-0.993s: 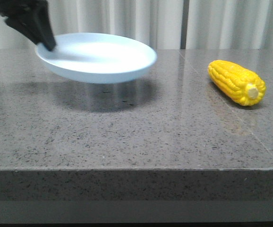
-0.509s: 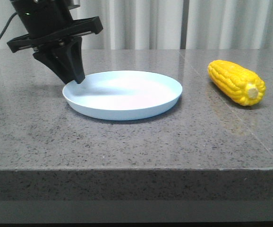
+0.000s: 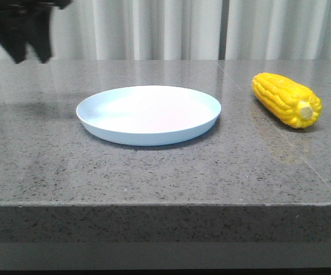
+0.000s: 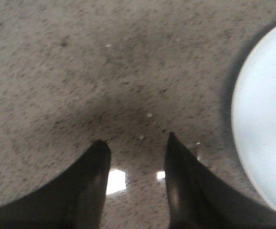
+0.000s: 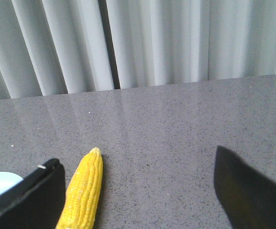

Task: Place corn on plate with both arms
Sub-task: 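Lift the left gripper off the plate and withdraw it, then lower the right gripper over the yellow corn cob and grasp it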

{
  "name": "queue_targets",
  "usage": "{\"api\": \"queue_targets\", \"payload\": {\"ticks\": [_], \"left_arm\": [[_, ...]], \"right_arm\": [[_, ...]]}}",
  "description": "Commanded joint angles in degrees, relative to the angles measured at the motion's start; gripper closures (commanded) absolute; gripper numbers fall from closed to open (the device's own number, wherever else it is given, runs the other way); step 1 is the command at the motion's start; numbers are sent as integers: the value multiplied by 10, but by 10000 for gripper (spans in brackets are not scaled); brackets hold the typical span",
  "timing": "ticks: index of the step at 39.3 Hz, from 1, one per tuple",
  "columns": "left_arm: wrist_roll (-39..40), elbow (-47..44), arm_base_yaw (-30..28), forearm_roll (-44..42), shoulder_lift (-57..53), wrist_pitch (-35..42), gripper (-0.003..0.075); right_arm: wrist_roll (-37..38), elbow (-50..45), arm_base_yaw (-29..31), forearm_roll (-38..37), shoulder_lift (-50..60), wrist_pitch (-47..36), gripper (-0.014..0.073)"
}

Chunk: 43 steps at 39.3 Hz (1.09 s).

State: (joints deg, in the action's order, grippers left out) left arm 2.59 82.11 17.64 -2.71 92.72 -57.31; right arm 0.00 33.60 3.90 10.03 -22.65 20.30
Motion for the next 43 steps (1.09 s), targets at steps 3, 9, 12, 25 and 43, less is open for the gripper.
{"api": "queue_targets", "payload": {"ticks": [3,9,12,25,43], "left_arm": [[10,-77,-33,0,-81,77,689],[19,-164,-47,6,-144,122,741],[23,-211,-47,7,-187,159,741],[20,-438,-47,15,-445,355,741],[20,-595,-47,7,-805,357,741]], "right_arm": [[-5,21,3,1,-9,-41,-58],[-5,21,3,1,-9,-41,-58],[-5,21,3,1,-9,-41,-58],[-5,21,3,1,-9,-41,-58],[-5,21,3,1,-9,-45,-58]]}}
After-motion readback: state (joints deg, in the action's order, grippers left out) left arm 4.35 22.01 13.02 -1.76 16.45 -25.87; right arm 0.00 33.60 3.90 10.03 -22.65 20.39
